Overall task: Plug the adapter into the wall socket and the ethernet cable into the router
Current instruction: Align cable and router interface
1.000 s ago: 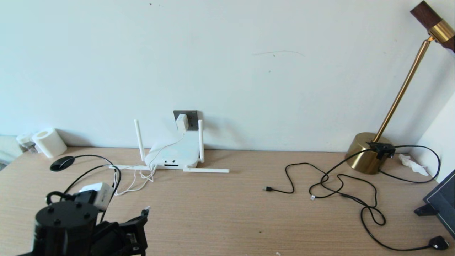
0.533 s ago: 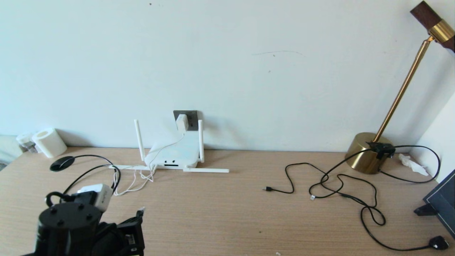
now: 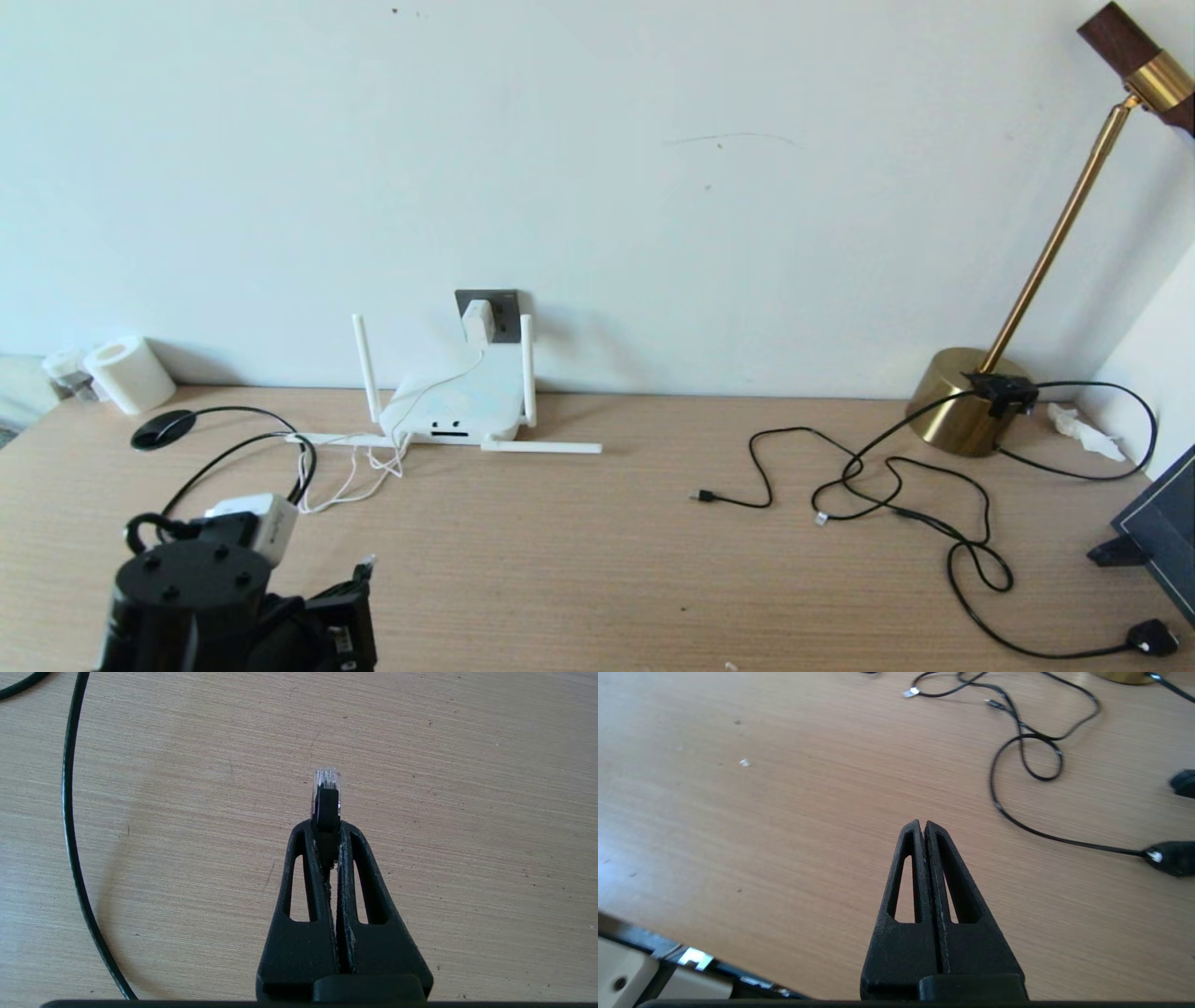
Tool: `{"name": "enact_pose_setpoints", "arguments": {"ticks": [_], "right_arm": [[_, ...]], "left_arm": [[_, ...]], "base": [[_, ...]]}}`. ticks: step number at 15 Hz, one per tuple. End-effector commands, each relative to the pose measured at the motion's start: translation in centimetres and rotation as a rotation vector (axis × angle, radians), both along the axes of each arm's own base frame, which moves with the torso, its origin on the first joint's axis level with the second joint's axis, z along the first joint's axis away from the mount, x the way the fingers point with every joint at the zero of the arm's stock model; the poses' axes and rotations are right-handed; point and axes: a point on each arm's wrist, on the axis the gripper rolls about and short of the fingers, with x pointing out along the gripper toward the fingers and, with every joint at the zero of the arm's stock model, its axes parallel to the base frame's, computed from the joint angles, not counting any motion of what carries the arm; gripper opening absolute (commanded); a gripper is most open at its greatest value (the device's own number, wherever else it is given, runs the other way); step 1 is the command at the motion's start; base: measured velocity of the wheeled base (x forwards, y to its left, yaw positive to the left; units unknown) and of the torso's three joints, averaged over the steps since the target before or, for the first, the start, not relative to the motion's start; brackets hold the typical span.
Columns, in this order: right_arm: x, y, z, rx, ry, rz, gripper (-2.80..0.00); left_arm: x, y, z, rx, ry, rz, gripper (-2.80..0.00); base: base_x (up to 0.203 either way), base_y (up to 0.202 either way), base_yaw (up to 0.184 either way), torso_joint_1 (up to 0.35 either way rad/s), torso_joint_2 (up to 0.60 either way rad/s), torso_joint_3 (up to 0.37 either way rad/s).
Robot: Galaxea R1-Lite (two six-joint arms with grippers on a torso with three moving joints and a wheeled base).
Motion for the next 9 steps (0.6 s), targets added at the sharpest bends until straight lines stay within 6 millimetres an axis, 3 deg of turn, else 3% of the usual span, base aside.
{"name": "enact_pose_setpoints", "arguments": {"ticks": [1,4,9], "right_arm": [[0.2,0.1,0.0,-0.008,0.021,0.015,-2.80],[1.0,0.3,0.0,-0.028,0.120,-0.015,-2.80],[0.0,0.0,0.1,0.015,0.008,-0.190,-2.80]], "left_arm": [[-0.6,0.4,-0.4,0.007,0.011,0.005,-2.80],[0.0,0.0,-0.9,0.014,0.041,-0.003,-2.80],[0.6,-0.3,-1.1,0.022,0.043,0.014,-2.80]], "base": [[0.000,0.000,0.000,0.000,0.00,0.000],[0.000,0.000,0.000,0.000,0.00,0.000],[0.000,0.000,0.000,0.000,0.00,0.000]]}}
